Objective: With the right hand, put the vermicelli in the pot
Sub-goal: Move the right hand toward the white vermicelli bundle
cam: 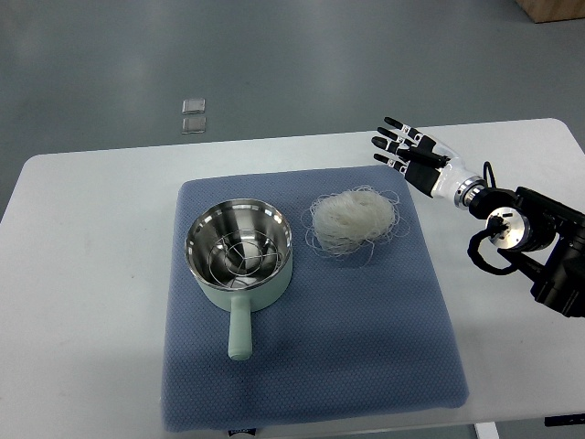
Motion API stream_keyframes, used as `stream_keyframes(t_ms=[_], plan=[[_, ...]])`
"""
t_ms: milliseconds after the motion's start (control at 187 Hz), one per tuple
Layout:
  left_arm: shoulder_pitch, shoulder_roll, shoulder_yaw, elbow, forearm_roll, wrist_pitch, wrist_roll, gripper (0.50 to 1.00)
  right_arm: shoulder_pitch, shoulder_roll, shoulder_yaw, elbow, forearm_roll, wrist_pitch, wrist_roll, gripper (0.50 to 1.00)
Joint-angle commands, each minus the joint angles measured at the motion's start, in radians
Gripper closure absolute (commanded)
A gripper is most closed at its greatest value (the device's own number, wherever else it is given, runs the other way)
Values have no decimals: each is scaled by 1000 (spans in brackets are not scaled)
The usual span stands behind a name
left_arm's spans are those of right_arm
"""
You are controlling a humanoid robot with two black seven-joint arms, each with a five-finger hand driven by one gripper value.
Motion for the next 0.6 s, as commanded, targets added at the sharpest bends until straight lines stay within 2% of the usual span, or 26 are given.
stream_keyframes(t_ms=[0, 594], plan=[[3, 0, 0, 0, 1, -1, 0, 500, 3, -5, 0, 0, -1, 1, -1, 568], [1, 0, 3, 2, -1, 2, 0, 500, 25, -22, 1, 2, -5, -1, 7, 570]])
